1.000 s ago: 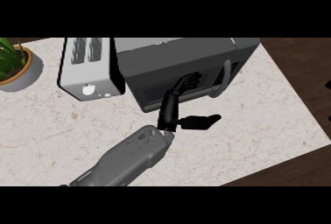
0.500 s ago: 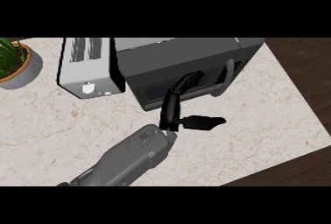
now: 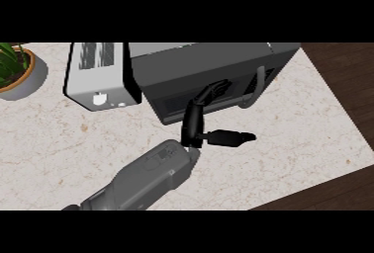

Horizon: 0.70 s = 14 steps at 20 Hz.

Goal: Pick up the milk, place it into the microwave and close the microwave

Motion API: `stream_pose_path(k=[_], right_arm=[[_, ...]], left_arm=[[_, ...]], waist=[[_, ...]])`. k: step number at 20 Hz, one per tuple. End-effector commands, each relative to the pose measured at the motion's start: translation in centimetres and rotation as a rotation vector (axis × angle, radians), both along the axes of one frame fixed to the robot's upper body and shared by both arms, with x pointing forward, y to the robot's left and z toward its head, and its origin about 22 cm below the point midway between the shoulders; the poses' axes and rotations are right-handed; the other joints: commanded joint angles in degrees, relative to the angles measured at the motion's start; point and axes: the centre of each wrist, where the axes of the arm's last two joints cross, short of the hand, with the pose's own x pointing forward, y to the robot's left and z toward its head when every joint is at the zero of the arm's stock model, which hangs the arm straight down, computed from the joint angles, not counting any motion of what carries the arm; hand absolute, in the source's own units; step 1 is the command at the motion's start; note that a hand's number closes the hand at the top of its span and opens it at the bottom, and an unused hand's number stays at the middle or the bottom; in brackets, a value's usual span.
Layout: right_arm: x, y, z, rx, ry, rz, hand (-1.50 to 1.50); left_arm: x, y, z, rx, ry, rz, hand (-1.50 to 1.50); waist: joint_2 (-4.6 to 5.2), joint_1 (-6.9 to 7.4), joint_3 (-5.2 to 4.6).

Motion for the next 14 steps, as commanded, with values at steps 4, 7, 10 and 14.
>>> stream_pose_path(k=[4,7,10,14], right_arm=[[1.3,1.7,-5.0,0.266,0.145,0.139,-1.50],[1.6,1.4,-5.5,0.289,0.197,0.161,-1.50],[1.8,1.0,-5.7,0.320,0.224,0.173,-1.50],[2.2,0.4,-5.5,0.341,0.247,0.180,-1.50]], left_arm=[[2.0,0.2,1.5,-0.020,-0.021,0.061,-1.50],[2.1,0.1,1.4,-0.018,-0.014,0.067,-1.50],[2.3,0.3,1.2,-0.022,-0.013,0.074,-1.50],[2.5,0.2,1.4,-0.031,-0.017,0.077,-1.50]], waist=[[1.35,1.17,0.30],[1.24,0.82,0.16],[1.15,0.54,0.06],[1.23,0.33,0.13]])
